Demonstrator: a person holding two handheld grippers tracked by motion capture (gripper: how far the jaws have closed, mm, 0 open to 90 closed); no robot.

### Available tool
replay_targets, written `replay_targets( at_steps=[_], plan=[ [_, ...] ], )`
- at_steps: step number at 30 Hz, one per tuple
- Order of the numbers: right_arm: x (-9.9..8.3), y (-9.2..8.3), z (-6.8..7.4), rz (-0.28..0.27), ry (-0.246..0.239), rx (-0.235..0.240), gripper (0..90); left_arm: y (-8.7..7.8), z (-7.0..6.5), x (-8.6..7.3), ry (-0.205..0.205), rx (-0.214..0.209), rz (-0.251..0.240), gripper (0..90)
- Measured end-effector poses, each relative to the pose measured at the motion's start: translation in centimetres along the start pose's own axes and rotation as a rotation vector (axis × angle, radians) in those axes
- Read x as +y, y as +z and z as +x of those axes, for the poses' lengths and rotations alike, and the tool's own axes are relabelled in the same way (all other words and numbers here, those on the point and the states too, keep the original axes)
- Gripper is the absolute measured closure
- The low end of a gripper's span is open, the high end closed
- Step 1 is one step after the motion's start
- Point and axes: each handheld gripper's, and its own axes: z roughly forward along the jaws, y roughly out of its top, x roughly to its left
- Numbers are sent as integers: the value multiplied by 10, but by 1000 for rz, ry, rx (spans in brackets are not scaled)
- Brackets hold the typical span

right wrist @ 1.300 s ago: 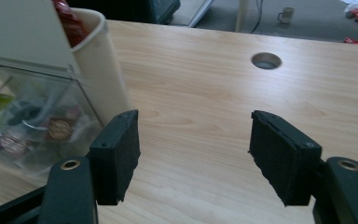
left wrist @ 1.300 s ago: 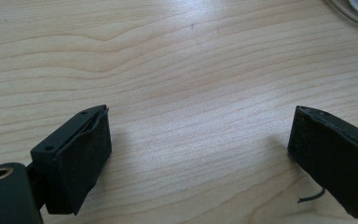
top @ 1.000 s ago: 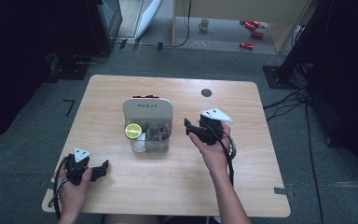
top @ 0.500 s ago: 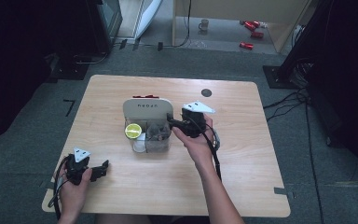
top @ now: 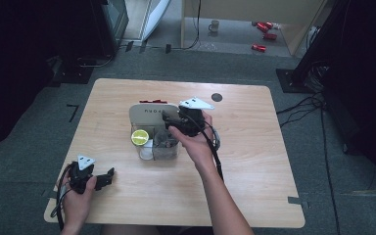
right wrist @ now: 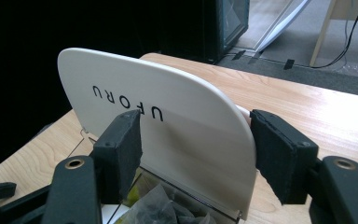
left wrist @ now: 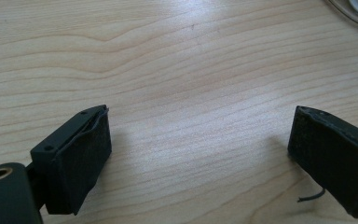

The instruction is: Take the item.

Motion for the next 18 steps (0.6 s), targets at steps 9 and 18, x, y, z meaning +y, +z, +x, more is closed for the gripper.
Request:
replay_targets(
  at_steps=[9,18],
  plan=[
    [-7,-10,3,0,-18,26,360,0,0,0,0,0,0,64],
    [-30,-22,4,17,-25,56,325,0,0,0,-4,-1,0,64]
  ],
)
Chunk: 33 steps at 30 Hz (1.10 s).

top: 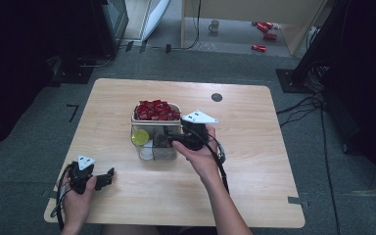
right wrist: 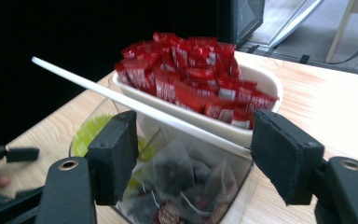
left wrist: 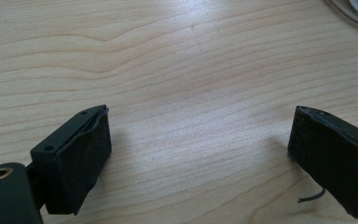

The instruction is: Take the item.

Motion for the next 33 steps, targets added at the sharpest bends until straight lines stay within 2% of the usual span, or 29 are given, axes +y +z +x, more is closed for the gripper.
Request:
replay_targets(
  at_steps=[1,2,3,9,12,16,18,20,21,25,26,30,32,33],
  plan=[
    [-3,-1,0,-9,-17,3,316,0,0,0,0,0,0,64],
    [-7,-3,0,14,-15,-6,329,0,0,0,0,0,0,64],
    [-7,-3,0,14,-15,-6,329,0,0,0,0,0,0,64],
    [-28,-2,-7,58,23,18,316,0,0,0,0,0,0,64],
    [-38,-1,-14,88,42,10,314,0,0,0,3,0,3,64],
    [-46,-3,-20,95,45,4,308,0,0,0,3,0,3,64],
    [-50,-6,-28,84,78,24,305,0,0,0,2,-1,4,64],
    [-53,-8,-31,94,62,-5,311,0,0,0,3,-1,5,64],
    [-59,-10,-36,109,68,-15,311,0,0,0,3,-1,5,64],
    [-65,-10,-43,122,78,-31,312,0,0,0,4,-1,5,64],
    [-67,-9,-47,127,81,-50,318,0,0,0,3,-1,5,64],
    [-65,-8,-55,112,100,-81,349,0,0,0,3,-1,5,64],
    [-56,-8,-59,79,113,-110,395,0,0,0,3,-1,5,64],
    [-56,-8,-59,79,113,-110,395,0,0,0,3,-1,5,64]
  ],
)
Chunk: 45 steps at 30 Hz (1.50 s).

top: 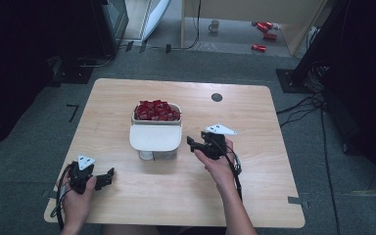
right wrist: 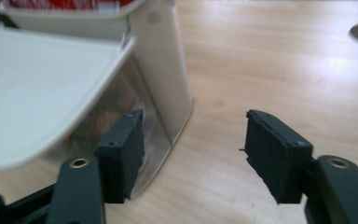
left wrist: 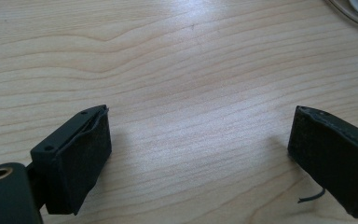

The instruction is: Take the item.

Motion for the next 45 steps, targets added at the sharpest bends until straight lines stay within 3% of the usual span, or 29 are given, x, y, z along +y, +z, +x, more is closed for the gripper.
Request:
replay_targets(
  at_steps=[5,11,16,23,29,34,36,45],
  plan=[
    [21,-1,4,-56,-3,-14,471,0,0,0,0,0,0,64],
    [45,0,19,-108,-10,27,596,0,0,0,-1,0,-2,64],
    [64,4,29,-135,-7,65,632,0,0,0,-2,1,-2,64],
    [82,14,45,-156,-34,61,676,0,0,0,0,1,-2,64],
    [91,33,54,-134,-41,27,710,0,0,0,-1,1,-2,64],
    [93,53,52,-94,-49,4,734,0,0,0,0,0,0,64],
    [91,63,49,-64,-29,-20,760,0,0,0,0,0,0,64],
    [91,64,47,-77,-28,-36,889,0,0,0,0,0,0,64]
  ],
)
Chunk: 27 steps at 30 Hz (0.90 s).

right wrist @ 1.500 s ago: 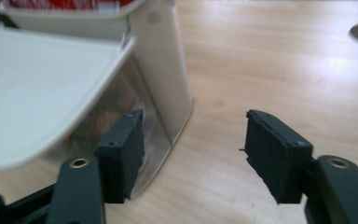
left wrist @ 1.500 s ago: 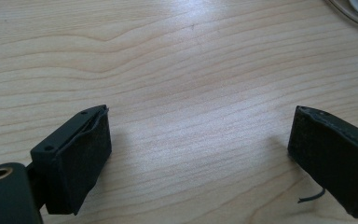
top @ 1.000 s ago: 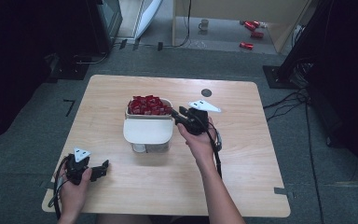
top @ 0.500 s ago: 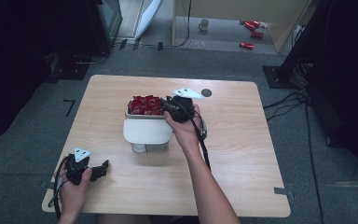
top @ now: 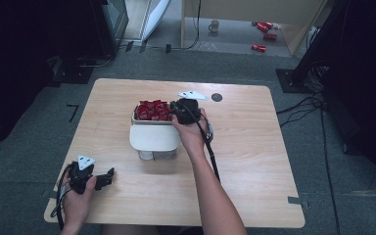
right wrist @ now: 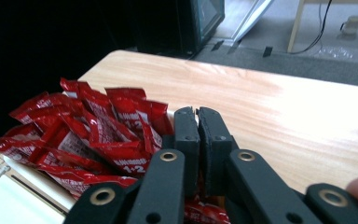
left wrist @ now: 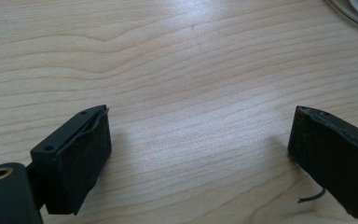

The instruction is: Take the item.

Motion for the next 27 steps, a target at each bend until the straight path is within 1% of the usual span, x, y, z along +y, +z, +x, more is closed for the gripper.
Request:
replay_targets(
  at_steps=[1,3,7,8,9,12,13,14,16,17,18,19,20,21,24,26,27],
  plan=[
    [0,0,0,0,0,0,889,0,0,0,0,0,0,64],
    [2,-4,0,-22,-11,0,894,0,0,0,0,0,0,64],
    [8,-15,-1,-80,-9,-3,897,0,0,0,-2,0,-2,64],
    [12,-23,-1,-111,-13,-2,900,0,0,0,-2,0,-2,64],
    [12,-23,-1,-111,-13,-2,900,0,0,0,-3,0,-2,64],
    [19,-35,-1,-158,-21,2,900,0,0,0,-4,1,-5,64],
    [24,-43,0,-185,-27,1,900,0,0,0,-4,1,-5,64],
    [24,-43,0,-185,-27,1,900,0,0,0,-4,1,-4,64],
    [29,-51,0,-202,-32,-3,900,0,0,0,-2,1,-2,64],
    [35,-59,-1,-226,-32,-5,900,0,0,0,-1,1,-2,64],
    [35,-59,-1,-226,-32,-5,900,0,0,0,-1,1,-1,64],
    [41,-67,-1,-248,-38,-7,900,0,0,0,-1,0,-1,64],
    [44,-71,-1,-256,-40,-8,900,0,0,0,-1,0,-1,64],
    [44,-71,-1,-256,-40,-8,900,0,0,0,-1,0,-1,64],
    [50,-82,-2,-286,-34,-15,900,0,0,0,-1,0,-1,64],
    [53,-88,-3,-294,-29,-17,900,0,0,0,-1,0,-1,64],
    [56,-94,-5,-308,-24,-18,900,0,0,0,0,-1,1,64]
  ],
)
